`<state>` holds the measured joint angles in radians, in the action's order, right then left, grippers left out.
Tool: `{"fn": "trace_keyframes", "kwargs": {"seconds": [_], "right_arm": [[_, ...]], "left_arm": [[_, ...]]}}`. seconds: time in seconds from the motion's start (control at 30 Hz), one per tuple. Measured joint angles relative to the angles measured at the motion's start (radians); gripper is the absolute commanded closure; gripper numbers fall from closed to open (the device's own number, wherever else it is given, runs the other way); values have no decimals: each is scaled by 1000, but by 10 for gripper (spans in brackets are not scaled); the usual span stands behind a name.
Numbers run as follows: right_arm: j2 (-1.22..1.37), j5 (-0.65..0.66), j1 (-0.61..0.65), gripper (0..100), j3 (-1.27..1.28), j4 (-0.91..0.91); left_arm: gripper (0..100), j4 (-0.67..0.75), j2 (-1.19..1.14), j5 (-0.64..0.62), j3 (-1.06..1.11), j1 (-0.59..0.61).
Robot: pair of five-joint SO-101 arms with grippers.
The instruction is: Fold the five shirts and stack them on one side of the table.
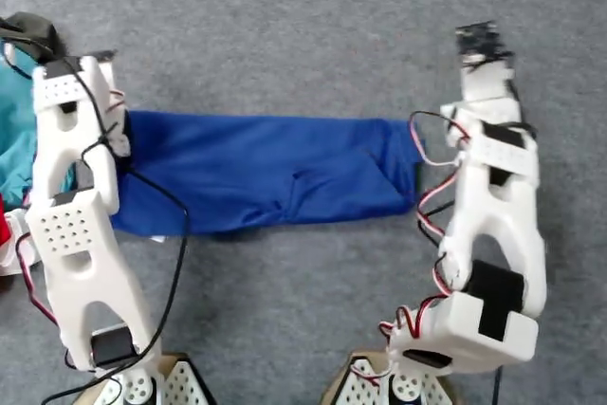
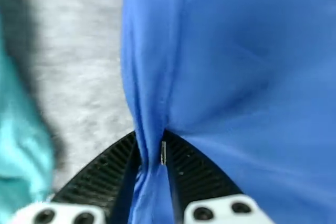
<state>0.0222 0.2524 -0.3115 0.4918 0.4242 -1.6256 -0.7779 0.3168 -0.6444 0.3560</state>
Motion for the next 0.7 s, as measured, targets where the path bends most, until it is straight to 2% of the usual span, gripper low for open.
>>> {"fn": "trace_keyframes", "kwargs": {"seconds": [0.1,0.23,0.4,0.7], "right_arm": [[0,-64,-48,990,0,-34],[15,-103,-95,990,0,-77],[31,-112,-127,992,0,-126],[31,-224,-275,992,0,-199]], "left_arm": [[981,-57,0,-6,-92,-6],[981,-97,0,-11,-181,-83],[981,-112,0,-64,-238,-244],[981,-117,0,-141,-252,-509]]}}
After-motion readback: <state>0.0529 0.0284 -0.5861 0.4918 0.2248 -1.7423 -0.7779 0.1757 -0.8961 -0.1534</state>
